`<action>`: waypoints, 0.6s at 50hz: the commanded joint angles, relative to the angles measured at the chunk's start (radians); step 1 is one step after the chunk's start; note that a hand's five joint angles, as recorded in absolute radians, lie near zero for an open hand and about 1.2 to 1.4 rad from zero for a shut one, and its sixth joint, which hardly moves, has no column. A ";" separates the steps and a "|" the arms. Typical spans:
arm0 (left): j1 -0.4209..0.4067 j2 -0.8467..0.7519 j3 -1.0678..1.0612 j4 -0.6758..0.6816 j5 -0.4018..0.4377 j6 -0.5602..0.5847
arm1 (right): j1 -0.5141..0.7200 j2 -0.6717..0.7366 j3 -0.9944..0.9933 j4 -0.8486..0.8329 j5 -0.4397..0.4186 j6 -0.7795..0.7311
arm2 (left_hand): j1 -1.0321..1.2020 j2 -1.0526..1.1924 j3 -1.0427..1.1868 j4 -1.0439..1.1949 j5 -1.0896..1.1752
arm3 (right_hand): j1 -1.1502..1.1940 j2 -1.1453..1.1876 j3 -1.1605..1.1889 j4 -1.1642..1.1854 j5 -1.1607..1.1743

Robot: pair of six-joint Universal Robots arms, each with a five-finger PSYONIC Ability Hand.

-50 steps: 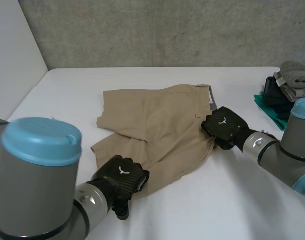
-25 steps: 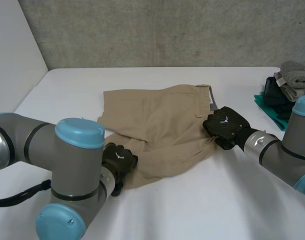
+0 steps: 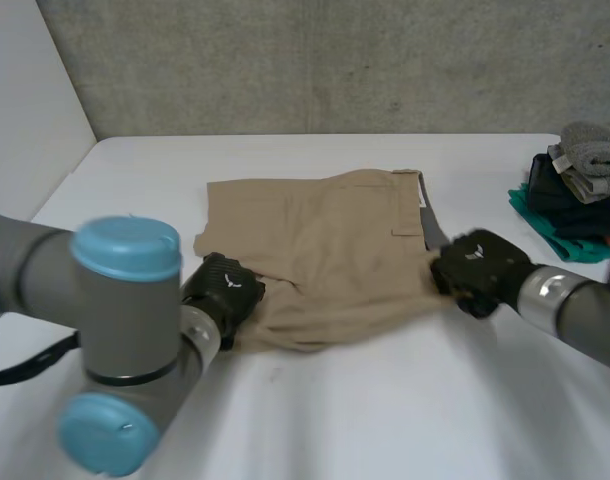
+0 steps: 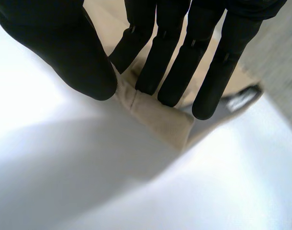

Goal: Fold the laundry.

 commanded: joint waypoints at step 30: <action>0.081 -0.389 0.634 -0.004 0.120 0.034 | 0.143 0.238 -0.358 -0.255 0.327 0.145 | 0.246 0.207 0.213 0.201 0.231 | 0.307 0.226 0.213 0.202 0.218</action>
